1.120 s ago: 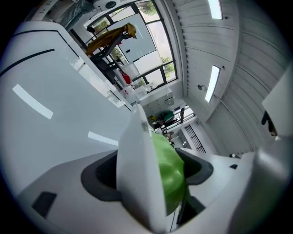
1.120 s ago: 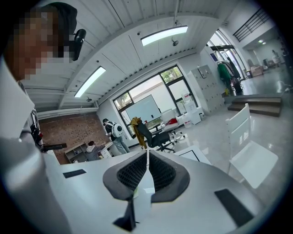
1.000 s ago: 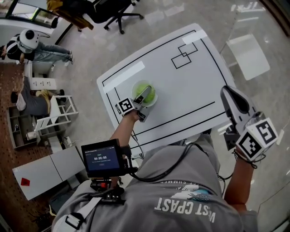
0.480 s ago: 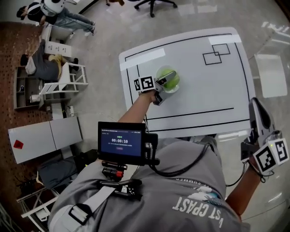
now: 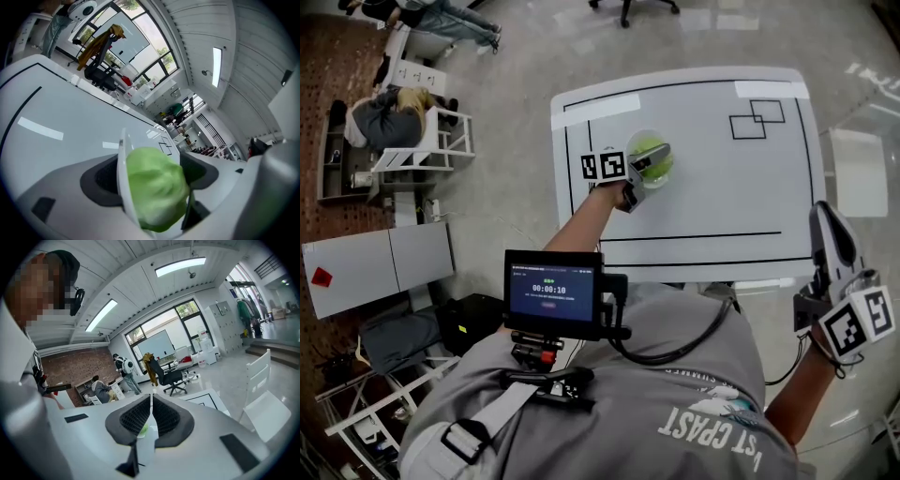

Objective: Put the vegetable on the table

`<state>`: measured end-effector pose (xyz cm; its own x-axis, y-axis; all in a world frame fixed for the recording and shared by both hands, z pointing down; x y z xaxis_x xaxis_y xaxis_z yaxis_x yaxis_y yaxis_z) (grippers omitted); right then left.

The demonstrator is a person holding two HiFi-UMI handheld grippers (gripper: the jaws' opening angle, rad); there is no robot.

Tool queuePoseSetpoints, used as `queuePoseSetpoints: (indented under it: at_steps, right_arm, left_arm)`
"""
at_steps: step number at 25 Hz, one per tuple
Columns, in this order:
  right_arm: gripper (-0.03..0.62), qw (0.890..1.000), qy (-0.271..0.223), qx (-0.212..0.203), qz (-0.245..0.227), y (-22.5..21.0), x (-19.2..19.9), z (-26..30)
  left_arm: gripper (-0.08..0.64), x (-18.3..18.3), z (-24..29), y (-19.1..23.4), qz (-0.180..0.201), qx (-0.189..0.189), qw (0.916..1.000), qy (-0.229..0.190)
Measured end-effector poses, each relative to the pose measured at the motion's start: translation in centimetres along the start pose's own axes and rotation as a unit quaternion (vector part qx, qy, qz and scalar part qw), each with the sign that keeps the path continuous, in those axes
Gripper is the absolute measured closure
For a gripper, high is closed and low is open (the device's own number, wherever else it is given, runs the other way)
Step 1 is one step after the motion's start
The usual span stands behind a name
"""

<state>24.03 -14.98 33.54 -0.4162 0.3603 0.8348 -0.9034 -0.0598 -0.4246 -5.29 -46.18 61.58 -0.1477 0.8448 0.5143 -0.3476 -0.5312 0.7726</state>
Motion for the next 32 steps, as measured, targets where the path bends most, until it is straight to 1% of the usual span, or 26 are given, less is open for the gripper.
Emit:
queuePoseSetpoints:
  at_steps: [6, 8, 11, 15, 18, 20, 23, 24, 26, 28, 29, 32]
  right_arm:
    - [0.584, 1.0, 0.008, -0.005, -0.006, 0.3, -0.1, 0.5]
    - [0.584, 1.0, 0.01, -0.007, -0.008, 0.4, -0.2, 0.6]
    - [0.584, 1.0, 0.013, -0.009, -0.009, 0.5, -0.2, 0.8]
    - [0.584, 1.0, 0.018, -0.01, -0.01, 0.6, -0.1, 0.9]
    - [0.584, 1.0, 0.021, -0.01, -0.011, 0.8, 0.1, 0.9]
    - [0.584, 1.0, 0.022, -0.009, -0.012, 1.0, 0.2, 0.9]
    - [0.584, 1.0, 0.025, -0.008, -0.012, 1.2, 0.4, 0.8]
    - [0.584, 1.0, 0.027, -0.008, -0.012, 1.3, 0.5, 0.8]
    - [0.584, 0.999, 0.03, -0.009, -0.013, 1.5, 0.5, 0.8]
    - [0.584, 0.999, 0.032, -0.01, -0.014, 1.7, 0.5, 0.9]
    - [0.584, 0.999, 0.034, -0.011, -0.015, 1.8, 0.5, 1.0]
    - [0.584, 0.999, 0.038, -0.012, -0.018, 1.9, 0.3, 1.1]
  left_arm:
    - [0.187, -0.5, -0.7, 0.2, 0.02, -0.022, 0.9995, -0.012]
    - [0.186, -0.8, -0.8, 0.0, 0.033, -0.028, 0.999, -0.012]
    - [0.181, -1.1, -0.8, -0.4, 0.06, -0.037, 0.9975, -0.005]
    - [0.172, -1.3, -0.4, -1.0, 0.104, -0.047, 0.9934, 0.01]
    - [0.163, -1.7, -0.7, -0.9, 0.135, -0.071, 0.9883, 0.004]
    - [0.158, -1.8, -0.9, -0.4, 0.131, -0.067, 0.9891, -0.007]
    - [0.158, -1.7, -1.3, 0.5, 0.105, -0.049, 0.9927, -0.035]
    - [0.158, -1.6, -1.5, 0.7, 0.102, -0.043, 0.9927, -0.047]
    - [0.156, -1.7, -2.0, 1.1, 0.109, -0.045, 0.9903, -0.073]
    - [0.156, -1.7, -2.7, 1.6, 0.116, -0.06, 0.9868, -0.095]
    - [0.152, -1.5, -3.0, 2.1, 0.114, -0.065, 0.986, -0.103]
    - [0.15, -1.1, -3.6, 2.4, 0.112, -0.06, 0.9849, -0.118]
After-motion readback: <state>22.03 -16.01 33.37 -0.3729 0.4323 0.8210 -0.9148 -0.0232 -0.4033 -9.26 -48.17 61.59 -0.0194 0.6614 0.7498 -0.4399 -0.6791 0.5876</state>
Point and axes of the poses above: the fingertips, and each gripper's own axes: z forward along the fingers, y to its left, x out of its underside, the point moved 10 cm from there along -z, backward along the fingers, and after that the axes turned 4 degrees about x, right-handed, at the moved point
